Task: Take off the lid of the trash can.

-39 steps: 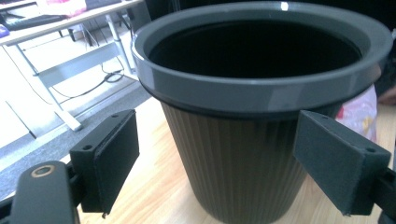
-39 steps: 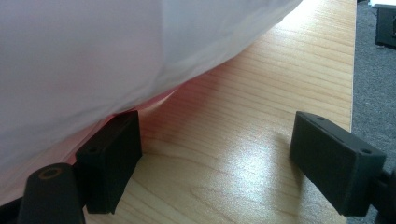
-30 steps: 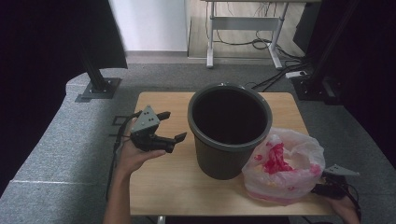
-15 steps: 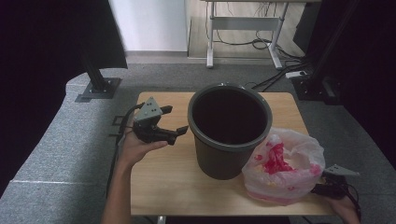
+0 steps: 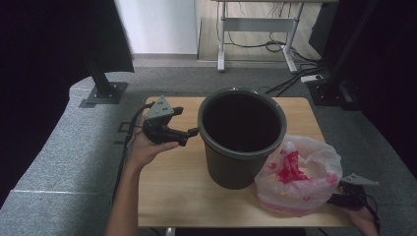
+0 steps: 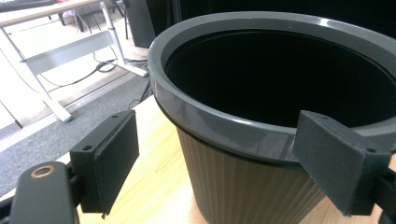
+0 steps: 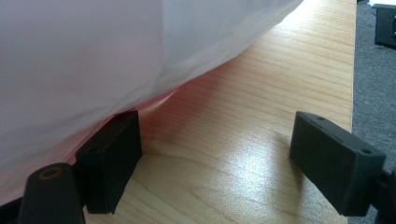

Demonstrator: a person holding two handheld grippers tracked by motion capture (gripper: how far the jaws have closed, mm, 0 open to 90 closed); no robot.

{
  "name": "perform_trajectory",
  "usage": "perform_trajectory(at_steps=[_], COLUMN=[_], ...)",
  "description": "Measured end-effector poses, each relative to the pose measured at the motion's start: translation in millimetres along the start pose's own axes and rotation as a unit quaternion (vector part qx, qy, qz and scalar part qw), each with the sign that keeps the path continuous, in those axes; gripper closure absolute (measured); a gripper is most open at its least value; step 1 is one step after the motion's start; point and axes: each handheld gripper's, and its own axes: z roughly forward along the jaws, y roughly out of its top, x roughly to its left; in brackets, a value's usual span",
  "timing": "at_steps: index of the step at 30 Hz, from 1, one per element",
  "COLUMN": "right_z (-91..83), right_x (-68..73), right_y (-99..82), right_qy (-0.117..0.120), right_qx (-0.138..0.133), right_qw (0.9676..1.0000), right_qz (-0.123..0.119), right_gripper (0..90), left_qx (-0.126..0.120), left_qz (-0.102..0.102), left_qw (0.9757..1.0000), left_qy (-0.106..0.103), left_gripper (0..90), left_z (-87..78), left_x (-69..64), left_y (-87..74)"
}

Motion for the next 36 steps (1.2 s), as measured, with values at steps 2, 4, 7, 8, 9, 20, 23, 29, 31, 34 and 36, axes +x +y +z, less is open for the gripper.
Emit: perform_trajectory(at_steps=[2, 4, 7, 8, 9, 20, 23, 29, 31, 34, 36], right_z=[-0.1, -0.2, -0.4, -0.5, -0.5, -0.5, -0.5, -0.2, -0.3, -0.5, -0.6], right_x=[0.2, 0.3, 0.6, 0.6, 0.6, 0.6, 0.5, 0.3, 0.5, 0.7, 0.9], right_y=[-0.1, -0.2, -0.3, -0.4, -0.4, -0.4, -0.4, -0.2, -0.2, -0.4, -0.4], right_qy=[-0.001, -0.001, -0.001, -0.001, -0.001, 0.0, 0.0, 0.001, 0.001, 0.001, 0.001], right_qx=[0.0, 0.0, 0.001, 0.001, 0.0, 0.001, 0.001, 0.0, 0.001, 0.0, 0.001], right_qw=[1.0, 1.0, 1.0, 1.0, 1.0, 1.0, 1.0, 1.0, 1.0, 1.0, 1.0], right_qz=[0.001, 0.001, 0.001, 0.002, 0.001, 0.001, 0.001, 0.0, -0.001, -0.001, -0.001], right_gripper=[16.8, 16.8, 16.8, 16.8, 16.8, 16.8, 16.8, 16.7, 16.8, 16.9, 16.9], left_qx=[-0.005, -0.004, -0.001, 0.001, 0.002, 0.007, 0.008, 0.02, 0.023, 0.025, 0.026], left_qz=[-0.004, -0.004, -0.005, -0.004, -0.004, -0.002, 0.001, 0.007, 0.007, 0.008, 0.008], left_qw=[1.0, 1.0, 1.0, 1.0, 1.0, 1.0, 0.9999, 0.9998, 0.9997, 0.9996, 0.9996], left_qy=[-0.005, -0.006, -0.007, -0.006, -0.007, -0.007, -0.008, -0.002, -0.002, -0.002, -0.002], left_gripper=[14.2, 14.1, 14.1, 14.1, 14.1, 14.1, 14.1, 14.2, 14.1, 14.2, 14.4], left_z=[1.1, 2.9, 6.7, 8.0, 9.3, 20.3, 23.3, 32.4, 35.1, 38.8, 41.9], left_x=[1.3, 2.1, 3.1, 3.2, 3.6, 7.3, 8.2, 11.9, 12.2, 11.8, 12.3], left_y=[2.8, 5.3, 8.4, 9.4, 10.5, 28.0, 31.9, 34.8, 35.0, 35.4, 35.9])
